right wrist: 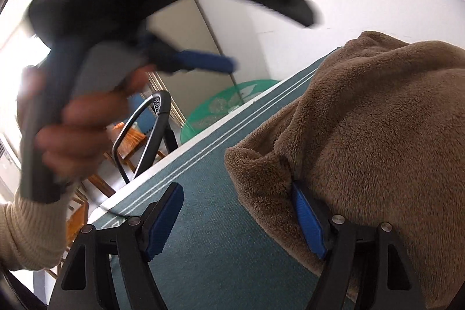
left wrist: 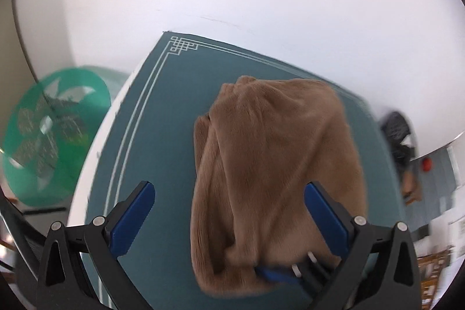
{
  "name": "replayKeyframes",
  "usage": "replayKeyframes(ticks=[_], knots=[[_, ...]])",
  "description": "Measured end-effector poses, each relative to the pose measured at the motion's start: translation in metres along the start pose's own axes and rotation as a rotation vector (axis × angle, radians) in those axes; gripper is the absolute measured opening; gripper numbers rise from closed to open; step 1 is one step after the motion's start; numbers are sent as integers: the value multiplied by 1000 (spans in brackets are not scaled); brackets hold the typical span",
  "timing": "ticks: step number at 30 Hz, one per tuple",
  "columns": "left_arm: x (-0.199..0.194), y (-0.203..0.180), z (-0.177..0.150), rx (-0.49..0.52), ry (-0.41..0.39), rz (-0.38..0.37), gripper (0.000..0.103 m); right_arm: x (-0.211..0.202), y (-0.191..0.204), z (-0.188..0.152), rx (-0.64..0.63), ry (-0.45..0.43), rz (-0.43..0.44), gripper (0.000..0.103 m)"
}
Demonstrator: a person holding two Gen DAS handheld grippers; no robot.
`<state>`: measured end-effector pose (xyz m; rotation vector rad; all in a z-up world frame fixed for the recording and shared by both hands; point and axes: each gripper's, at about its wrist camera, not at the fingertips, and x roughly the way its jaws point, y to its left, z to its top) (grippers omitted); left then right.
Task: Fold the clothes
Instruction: 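Grasp the fleece with the left tool while the right tool holds it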
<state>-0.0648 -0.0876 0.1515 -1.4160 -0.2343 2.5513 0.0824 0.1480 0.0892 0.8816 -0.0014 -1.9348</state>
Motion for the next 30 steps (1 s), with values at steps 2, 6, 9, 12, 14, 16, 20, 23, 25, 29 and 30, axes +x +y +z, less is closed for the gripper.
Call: replayKeyframes(ticks=[2,6,9,12,14,16,20,23,25,29,30], knots=[[20,-8,13,27,9,99,103,-6,1,-2,-5,-11,-8,77],[70,-9,30,52,75,266,103,-30,8,-5,-33,-47,-50,78],[91,4,32,9,108,272,103,-58,6,-6,-36,-109,-108,78],[100,18,28,-33,117,242,103,-90,-13,-5,8,-172,-190,78],[103,27,24,-59,117,215,103,-110,-30,-3,55,-205,-238,78],[103,35,18,-79,109,187,103,-121,-48,2,113,-216,-257,79],[104,43,9,-101,98,149,103,-126,-66,9,164,-197,-297,79],[103,43,8,-104,103,147,103,-123,-75,8,181,-163,-370,79],[102,39,9,-92,102,163,103,-119,-75,7,170,-148,-394,79],[96,32,10,-89,111,181,103,-95,-80,4,158,-73,-417,85],[91,32,11,-99,118,179,103,-93,-81,3,160,-66,-418,85]])
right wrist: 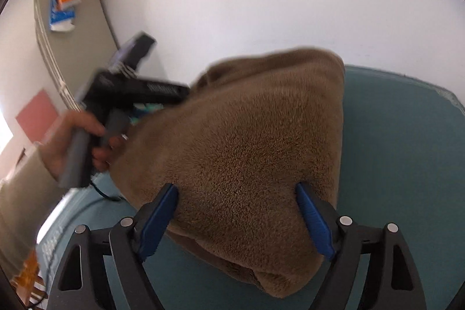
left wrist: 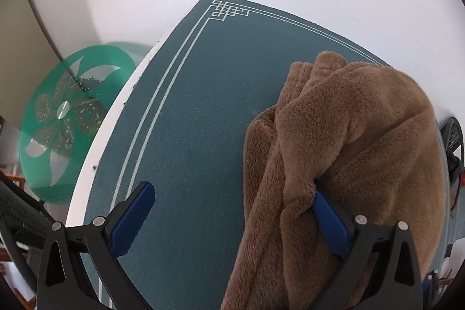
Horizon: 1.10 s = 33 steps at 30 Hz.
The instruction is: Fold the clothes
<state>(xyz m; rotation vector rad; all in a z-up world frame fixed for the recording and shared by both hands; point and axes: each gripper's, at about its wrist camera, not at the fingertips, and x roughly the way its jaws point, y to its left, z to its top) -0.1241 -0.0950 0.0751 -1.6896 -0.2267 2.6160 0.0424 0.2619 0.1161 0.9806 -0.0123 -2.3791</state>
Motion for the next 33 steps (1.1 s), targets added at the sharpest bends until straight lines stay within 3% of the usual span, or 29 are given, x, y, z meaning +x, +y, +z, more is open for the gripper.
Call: replayKeyframes(ticks=[4,6,11,19,21,25,30,33], knots=[[-36,-6,-10,47,-58,-10,103,8,-2,4,20,22,12,85],[-55,-17,-24,130,-96,8,103,7,-2,8,38,36,11,85],[-59,-28,-58,238,-106,55,103,-7,-4,18,84,-16,-50,85],[-22,-12,-64,157,-41,-88,103,29,8,3,2,75,-143,86],[-17,-7,-63,143,-31,-112,103,36,3,3,22,95,-144,91],[-9,1,-63,118,-17,-160,103,56,-19,-7,147,129,-60,99],[-3,12,-50,75,25,-243,103,63,-18,-6,127,124,-39,99],[-10,15,-38,65,7,-277,103,59,-23,-1,128,107,-12,99]])
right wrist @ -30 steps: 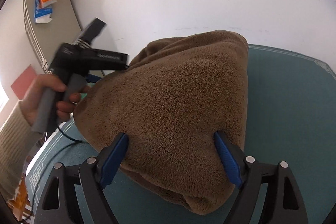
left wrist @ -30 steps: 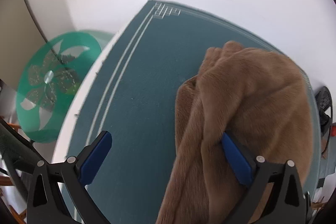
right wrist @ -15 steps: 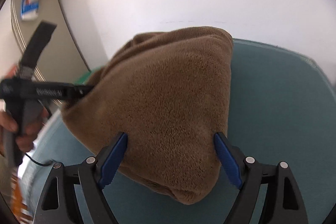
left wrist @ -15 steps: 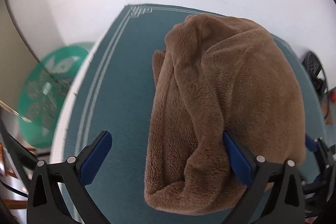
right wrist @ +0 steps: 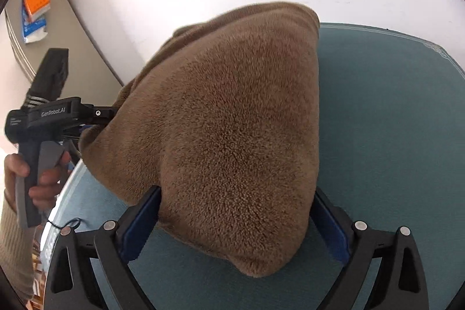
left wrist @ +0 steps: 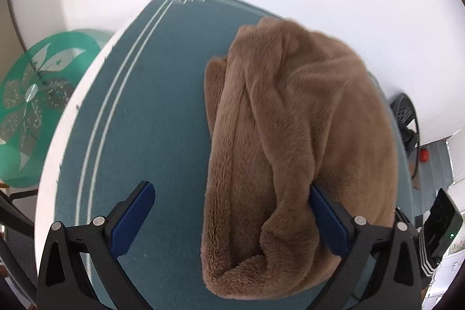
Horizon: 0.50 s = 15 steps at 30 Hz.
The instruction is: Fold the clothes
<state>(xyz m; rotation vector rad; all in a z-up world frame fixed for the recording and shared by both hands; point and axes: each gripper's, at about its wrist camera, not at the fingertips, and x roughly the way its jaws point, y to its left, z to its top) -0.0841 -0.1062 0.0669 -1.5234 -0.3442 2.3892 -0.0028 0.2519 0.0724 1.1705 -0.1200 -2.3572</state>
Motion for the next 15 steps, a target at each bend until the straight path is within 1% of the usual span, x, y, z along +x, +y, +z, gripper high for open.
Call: replayKeyframes(ticks=[4,6,9,12,14,15], knots=[[-8,8,24,-46,-25,-49,103,-13,-4,11,-12,-52,0,99],[-6,10,37,-68,-15,-77,103,-18,-8,16,-5,-73,6,99],[13,10,55,-70,38,-120,103,-23,-18,25,14,-93,17,99],[37,10,66,-77,91,-145,103,-23,-28,30,44,-91,18,99],[52,11,71,-92,125,-163,103,-23,-36,33,81,-83,36,99],[59,14,73,-102,136,-198,103,-23,-40,34,99,-78,46,99]])
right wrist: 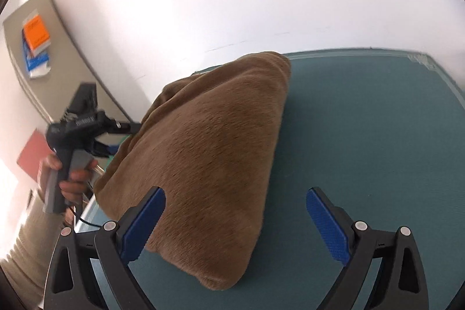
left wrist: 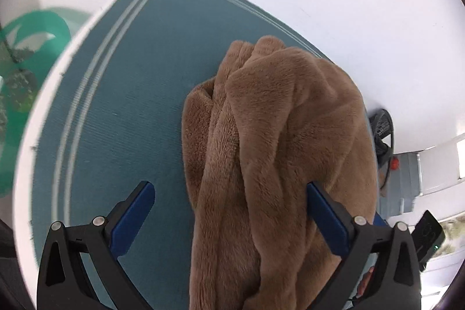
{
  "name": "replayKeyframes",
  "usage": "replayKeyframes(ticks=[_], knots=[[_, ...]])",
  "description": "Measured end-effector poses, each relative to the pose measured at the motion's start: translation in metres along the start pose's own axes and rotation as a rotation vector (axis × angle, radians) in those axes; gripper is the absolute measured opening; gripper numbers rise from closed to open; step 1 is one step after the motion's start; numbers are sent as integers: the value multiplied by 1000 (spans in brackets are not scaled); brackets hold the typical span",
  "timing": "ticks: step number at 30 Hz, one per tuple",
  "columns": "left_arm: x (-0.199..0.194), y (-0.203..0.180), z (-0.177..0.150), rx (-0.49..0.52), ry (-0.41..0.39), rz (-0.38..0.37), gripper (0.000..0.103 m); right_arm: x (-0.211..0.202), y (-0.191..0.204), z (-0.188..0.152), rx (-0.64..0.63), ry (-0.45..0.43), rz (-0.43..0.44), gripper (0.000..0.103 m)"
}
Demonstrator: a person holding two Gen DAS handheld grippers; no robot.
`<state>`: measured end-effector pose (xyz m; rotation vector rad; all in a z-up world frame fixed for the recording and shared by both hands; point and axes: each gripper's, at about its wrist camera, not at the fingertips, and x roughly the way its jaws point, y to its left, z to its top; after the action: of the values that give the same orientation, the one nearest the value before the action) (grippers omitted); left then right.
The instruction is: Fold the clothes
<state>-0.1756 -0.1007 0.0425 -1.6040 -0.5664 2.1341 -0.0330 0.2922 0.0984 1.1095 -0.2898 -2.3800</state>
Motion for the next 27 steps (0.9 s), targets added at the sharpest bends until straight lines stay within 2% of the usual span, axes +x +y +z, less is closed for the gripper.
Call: replayKeyframes(ticks=[7,11,14,16,23,27], knots=[[22,16,16,-26,56,-166,103,-3,-25,14,97,18,94,99],[36,21,38,-13,84,-230,103,16,-34,29,147,35,164,99],[48,23,49,-17,123,-325,103,24,-42,38,183,47,228,99],[55,22,53,-9,133,-358,103,31,-47,41,212,64,257,99],[68,9,66,80,177,-394,103,62,-50,41,256,139,317,99],[68,-5,61,138,183,-393,103,70,-51,33,278,145,364,99]])
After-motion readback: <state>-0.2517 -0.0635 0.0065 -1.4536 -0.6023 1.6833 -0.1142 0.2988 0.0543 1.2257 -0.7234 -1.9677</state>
